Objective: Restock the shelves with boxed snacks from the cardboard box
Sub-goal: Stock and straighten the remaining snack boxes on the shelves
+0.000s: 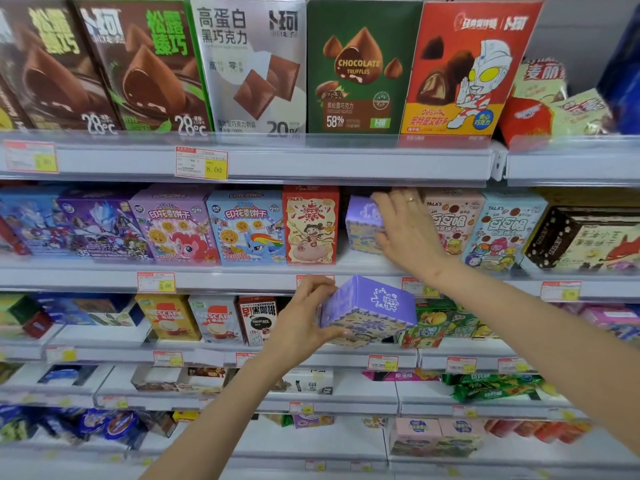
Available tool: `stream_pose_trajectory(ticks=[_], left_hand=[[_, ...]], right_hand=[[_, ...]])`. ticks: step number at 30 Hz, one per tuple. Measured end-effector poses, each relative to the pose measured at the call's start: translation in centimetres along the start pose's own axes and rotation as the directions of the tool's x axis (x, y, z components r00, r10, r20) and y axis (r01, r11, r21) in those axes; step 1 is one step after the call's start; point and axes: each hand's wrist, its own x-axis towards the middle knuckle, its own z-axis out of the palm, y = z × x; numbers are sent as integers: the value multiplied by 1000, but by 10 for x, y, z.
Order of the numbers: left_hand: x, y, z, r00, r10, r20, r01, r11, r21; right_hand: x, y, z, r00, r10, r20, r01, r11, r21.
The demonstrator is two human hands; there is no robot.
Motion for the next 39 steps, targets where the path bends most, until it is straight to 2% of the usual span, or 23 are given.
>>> stream_pose_trajectory(ticks=[3, 5, 7, 9, 11, 14, 15, 16, 17, 19, 20, 21, 25, 27, 32, 36, 39], left_hand=[[1, 2, -1, 997, 75, -3, -75, 997, -5], [0, 4, -4, 988, 152, -6, -152, 988, 4], [-3, 8, -8, 979, 202, 23, -203, 979, 1], [-7, 15, -12, 973, 217, 76, -213, 975, -58], [-14, 21, -17, 976, 164, 144, -135, 973, -189], [-26, 19, -20, 983, 26, 183, 33, 950, -311], [-29, 15, -21, 984, -28, 176, 83, 947, -311], [-33, 10, -22, 983, -84, 162, 130, 945, -301], [-36, 5, -23, 981, -137, 140, 172, 942, -288], [-43, -2, -29, 972, -214, 96, 232, 935, -269], [-47, -4, -33, 967, -238, 87, 253, 931, -264], [-51, -6, -38, 962, -262, 82, 275, 925, -262], [-64, -4, -59, 957, -284, 58, 289, 919, -268], [-69, -4, -67, 954, -297, 45, 298, 916, -269], [-74, -11, -76, 945, -324, 38, 322, 912, -255], [-70, -11, -71, 944, -326, 48, 329, 922, -204], [-64, -8, -67, 943, -328, 59, 333, 922, -197]], right_hand=[[-29, -6, -22, 990, -85, -109, 100, 984, 144], [-50, -8, -48, 981, -68, -181, 115, 958, 264], [-64, -9, -75, 987, -16, -162, 93, 874, 477], [-68, -6, -85, 1000, 26, -1, -18, 728, 685], [-68, -4, -80, 981, 35, 191, -178, 555, 812], [-60, -8, -58, 902, -20, 432, -415, 240, 878], [-53, -11, -45, 877, -10, 480, -470, 183, 863], [-44, -14, -28, 864, 27, 502, -498, 184, 848], [-31, -15, -8, 864, 93, 494, -498, 298, 814], [-3, -20, 30, 853, 172, 492, -489, 593, 639], [11, -22, 47, 838, 200, 507, -491, 683, 541], [24, -25, 60, 816, 224, 534, -506, 722, 471], [70, -30, 81, 730, 389, 562, -657, 626, 421], [85, -28, 86, 708, 435, 556, -682, 625, 380], [89, -29, 111, 750, 332, 572, -624, 639, 449], [84, -34, 125, 747, 336, 574, -627, 642, 440], [80, -33, 124, 751, 344, 563, -611, 686, 396]])
